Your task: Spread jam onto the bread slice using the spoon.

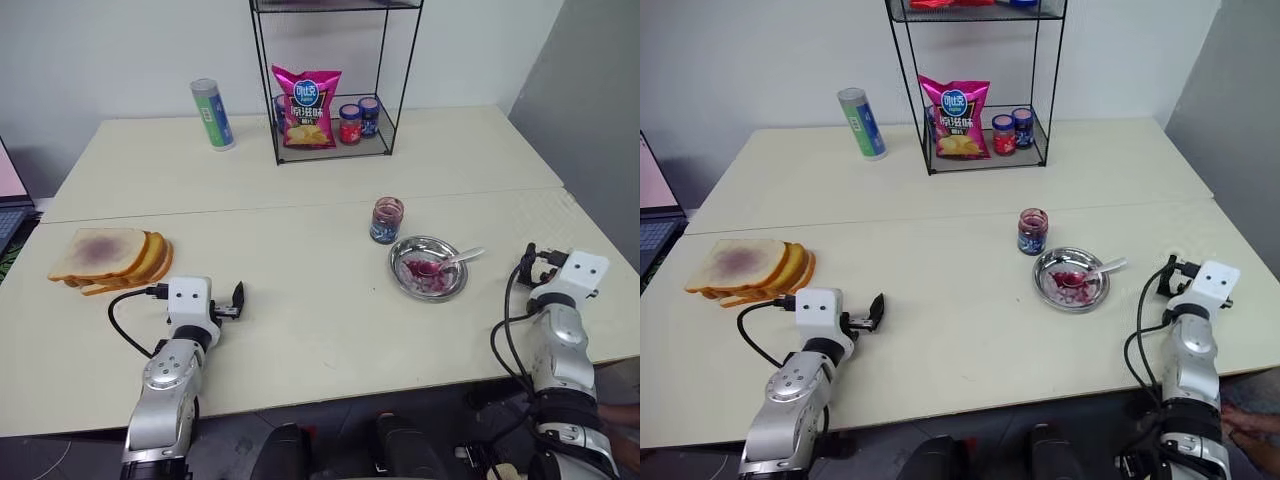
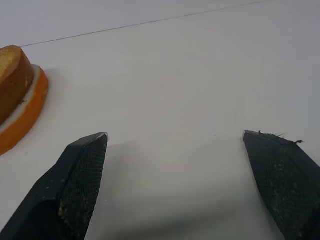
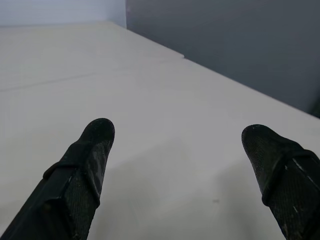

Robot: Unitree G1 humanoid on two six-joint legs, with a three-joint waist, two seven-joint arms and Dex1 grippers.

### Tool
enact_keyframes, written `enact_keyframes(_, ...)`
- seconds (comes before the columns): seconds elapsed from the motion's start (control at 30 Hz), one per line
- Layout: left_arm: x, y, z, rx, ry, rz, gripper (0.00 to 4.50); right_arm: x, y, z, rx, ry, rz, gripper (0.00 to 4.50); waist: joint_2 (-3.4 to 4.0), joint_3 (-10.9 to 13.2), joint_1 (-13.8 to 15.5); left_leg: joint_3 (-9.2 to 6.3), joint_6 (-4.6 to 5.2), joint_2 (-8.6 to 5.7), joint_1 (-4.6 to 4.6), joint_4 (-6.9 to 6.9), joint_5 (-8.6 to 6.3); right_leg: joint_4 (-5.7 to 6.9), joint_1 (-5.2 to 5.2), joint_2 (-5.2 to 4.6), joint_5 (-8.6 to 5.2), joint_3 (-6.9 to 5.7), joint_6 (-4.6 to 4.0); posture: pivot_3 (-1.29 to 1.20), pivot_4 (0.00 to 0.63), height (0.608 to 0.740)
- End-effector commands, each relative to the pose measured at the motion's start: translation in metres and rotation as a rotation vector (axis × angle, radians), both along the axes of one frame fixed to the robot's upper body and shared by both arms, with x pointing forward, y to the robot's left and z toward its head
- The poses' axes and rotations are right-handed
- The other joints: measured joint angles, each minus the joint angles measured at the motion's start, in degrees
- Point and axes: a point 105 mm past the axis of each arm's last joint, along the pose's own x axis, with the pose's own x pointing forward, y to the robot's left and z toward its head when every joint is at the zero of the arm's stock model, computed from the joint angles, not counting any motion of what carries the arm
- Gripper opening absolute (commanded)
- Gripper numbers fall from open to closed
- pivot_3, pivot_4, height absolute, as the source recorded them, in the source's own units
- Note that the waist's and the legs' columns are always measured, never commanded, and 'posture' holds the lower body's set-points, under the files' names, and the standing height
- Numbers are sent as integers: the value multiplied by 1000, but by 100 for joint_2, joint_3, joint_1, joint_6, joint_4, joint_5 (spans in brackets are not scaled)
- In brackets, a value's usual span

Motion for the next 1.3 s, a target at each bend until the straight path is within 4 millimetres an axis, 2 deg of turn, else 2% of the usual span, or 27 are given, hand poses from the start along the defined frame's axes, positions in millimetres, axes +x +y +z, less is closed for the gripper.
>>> enact_keyframes(0.03, 4, -2, 17, 2, -58, -13, 4500, 7, 9, 33, -3, -78, 61, 4459, 0, 0, 1, 0, 0, 0, 0, 0, 0, 0, 0, 0, 0, 1, 0, 0, 150, 740)
enact_keyframes(0.13, 3, -1, 17, 5, -57, -10, 4500, 9, 16, 36, -34, -64, 90, 4459, 6, 3, -13, -17, 0, -3, -8, 0, 0, -2, 7, -6, 0, -15, 0, 0, 150, 740)
enact_keyframes(0.17, 3, -1, 16, 6, -56, -7, 4500, 9, 16, 37, -45, -62, 90, 4459, 12, 7, -48, -79, 1, -27, -28, -1, 2, -6, 40, -49, -4, -88, -21, 0, 150, 740)
enact_keyframes(0.23, 3, -1, 16, 5, -56, -4, 4500, 8, 12, 37, -39, -65, 75, 4459, 34, 15, -47, -270, 23, -121, -15, 4, 21, 6, 117, -149, -54, -308, -40, 0, 150, 740)
enact_keyframes(0.37, 5, -1, 19, 6, -64, -10, 4500, 6, 9, 38, -31, -65, 56, 4459, 112, 62, 2, -649, 38, -323, -35, -16, 83, 37, 231, -257, -172, -612, 16, 0, 150, 740)
enact_keyframes(0.4, 5, -1, 21, 11, -67, -12, 4500, 6, 9, 40, -28, -75, 56, 4459, 114, 64, 7, -751, 39, -391, -35, -39, 110, 73, 250, -317, -213, -689, 30, 0, 150, 740)
enact_keyframes(0.43, 5, 0, 21, 15, -68, -13, 4500, 6, 8, 42, -27, -86, 57, 4459, 119, 68, 8, -796, 31, -427, -35, -51, 126, 96, 258, -348, -238, -725, 32, 0, 150, 740)
enact_keyframes(0.5, 5, 3, 21, 20, -68, -7, 4500, 6, 6, 48, -34, -109, 52, 4459, 136, 76, 48, -905, 66, -529, -29, -125, 198, 155, 278, -481, -312, -856, 69, 0, 150, 740)
enact_keyframes(0.7, 4, 15, 35, 31, -93, 6, 4500, 4, 5, 82, -105, -180, 61, 4459, 141, 77, 170, -843, 35, -491, -35, -129, 211, 197, 235, -485, -333, -805, 21, 0, 150, 740)
enact_keyframes(0.77, 2, 20, 38, 43, -99, 15, 4500, 4, 10, 91, -128, -200, 89, 4459, 139, 78, 166, -820, 32, -491, -32, -128, 209, 197, 231, -485, -330, -777, 19, 0, 150, 740)
enact_keyframes(0.87, -2, 39, 45, 70, -110, 55, 4500, 8, 21, 120, -155, -258, 155, 4459, 137, 79, 165, -799, 22, -494, -33, -123, 203, 193, 224, -487, -326, -753, 25, 0, 150, 740)
enact_keyframes(0.97, -2, 52, 57, 80, -132, 77, 4500, 11, 33, 140, -155, -298, 213, 4459, 134, 81, 170, -786, 16, -495, -38, -123, 199, 191, 213, -491, -325, -738, 27, 0, 150, 740)
enact_keyframes(1.13, -5, 80, 91, 122, -202, 141, 4500, 25, 67, 169, -179, -341, 326, 4459, 125, 86, 182, -780, 3, -491, -46, -126, 192, 190, 196, -490, -325, -730, 27, 0, 150, 740)
enact_keyframes(1.23, -9, 97, 111, 152, -245, 194, 4500, 34, 98, 185, -150, -391, 419, 4459, 91, 96, 315, -590, -48, -358, -32, -104, 150, 164, 140, -379, -279, -567, -8, 0, 150, 740)
enact_keyframes(1.27, -10, 101, 116, 164, -256, 210, 4500, 38, 113, 188, -139, -399, 469, 4459, 83, 100, 333, -463, -54, -285, -28, -99, 131, 158, 75, -310, -238, -452, -25, 0, 150, 740)
enact_keyframes(1.3, -12, 104, 119, 172, -263, 222, 4500, 42, 130, 189, -127, -403, 524, 4459, 81, 99, 325, -388, -48, -235, -38, -99, 120, 121, 54, -255, -184, -384, -60, 0, 150, 740)
